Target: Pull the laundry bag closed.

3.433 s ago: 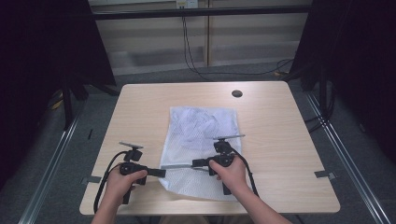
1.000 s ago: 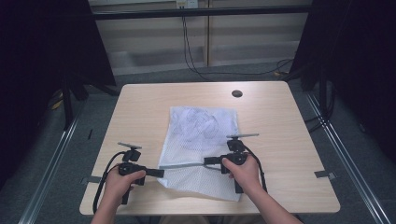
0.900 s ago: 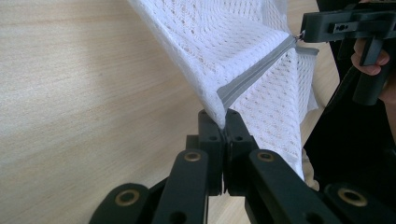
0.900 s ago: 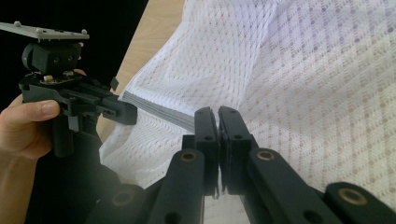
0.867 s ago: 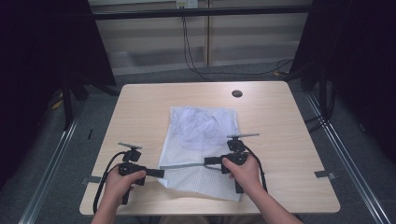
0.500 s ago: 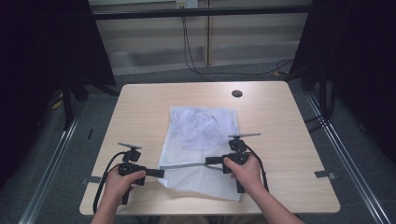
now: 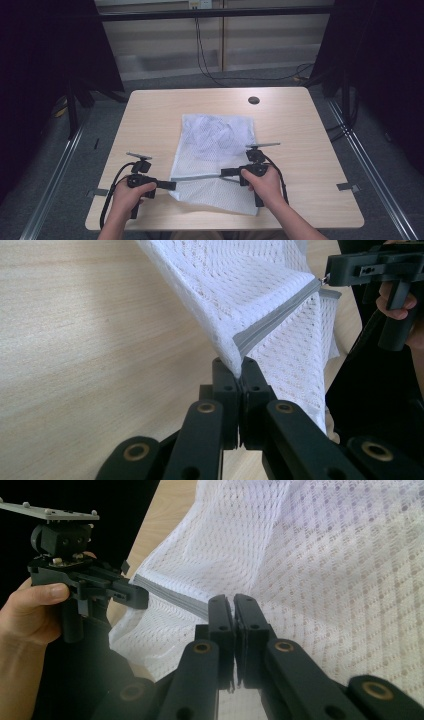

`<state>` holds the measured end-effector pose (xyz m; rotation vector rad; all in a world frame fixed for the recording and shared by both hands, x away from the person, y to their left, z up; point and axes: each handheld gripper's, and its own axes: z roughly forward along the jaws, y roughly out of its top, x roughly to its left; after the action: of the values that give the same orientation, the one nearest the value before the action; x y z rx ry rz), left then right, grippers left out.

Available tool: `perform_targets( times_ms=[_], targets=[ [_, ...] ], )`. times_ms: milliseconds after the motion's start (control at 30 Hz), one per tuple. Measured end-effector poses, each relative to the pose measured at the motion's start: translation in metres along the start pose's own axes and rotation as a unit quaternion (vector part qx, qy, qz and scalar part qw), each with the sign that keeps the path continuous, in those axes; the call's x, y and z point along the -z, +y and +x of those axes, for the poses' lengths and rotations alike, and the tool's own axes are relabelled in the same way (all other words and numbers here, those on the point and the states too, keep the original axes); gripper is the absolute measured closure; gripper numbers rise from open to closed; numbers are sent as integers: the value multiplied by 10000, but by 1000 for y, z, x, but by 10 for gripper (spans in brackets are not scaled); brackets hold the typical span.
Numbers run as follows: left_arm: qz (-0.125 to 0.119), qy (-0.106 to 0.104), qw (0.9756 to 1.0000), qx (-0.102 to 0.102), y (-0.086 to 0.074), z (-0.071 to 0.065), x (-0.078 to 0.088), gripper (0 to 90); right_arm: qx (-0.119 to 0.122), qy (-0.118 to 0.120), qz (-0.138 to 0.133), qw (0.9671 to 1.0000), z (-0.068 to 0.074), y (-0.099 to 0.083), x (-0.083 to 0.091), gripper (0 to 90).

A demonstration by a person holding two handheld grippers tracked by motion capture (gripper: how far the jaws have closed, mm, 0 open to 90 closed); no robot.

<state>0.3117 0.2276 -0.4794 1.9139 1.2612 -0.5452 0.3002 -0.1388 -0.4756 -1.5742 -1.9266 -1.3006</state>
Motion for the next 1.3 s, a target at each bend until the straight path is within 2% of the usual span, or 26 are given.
perform_targets(
  times_ms=[167,267,567,633,667,700,833,933,1000,1167,1300],
  targets=[
    [2,8,10000,8,0,0,0,887,17,18,3,10000,0,0,0,872],
    [42,30,10000,-82,0,1,1,887,11,13,6,10000,0,0,1,872],
    [27,9,10000,-61,-1,1,1,887,-12,51,16,10000,0,-1,1,873],
    [44,79,9999,-79,-1,1,1,888,12,12,6,10000,-1,-1,2,872],
    [44,61,10000,-56,-1,2,2,888,-15,19,-2,10000,-1,-1,2,872],
    [-57,3,10000,55,-2,1,1,887,-19,18,-4,10000,-2,-1,3,872],
    [35,8,10000,-90,-1,1,2,887,-36,27,-32,10000,-4,-2,5,872],
    [2,-6,10000,6,-2,0,1,887,-45,49,-34,10000,-4,-2,6,872],
    [47,58,9999,-70,-2,1,2,887,-28,10,-25,10000,-4,-2,6,872],
    [34,-14,10000,-8,-3,0,2,887,-81,17,-67,9999,-8,-3,11,872],
    [66,5,10000,-33,-3,0,1,887,-84,20,-72,9999,-9,-4,12,872]
  ],
)
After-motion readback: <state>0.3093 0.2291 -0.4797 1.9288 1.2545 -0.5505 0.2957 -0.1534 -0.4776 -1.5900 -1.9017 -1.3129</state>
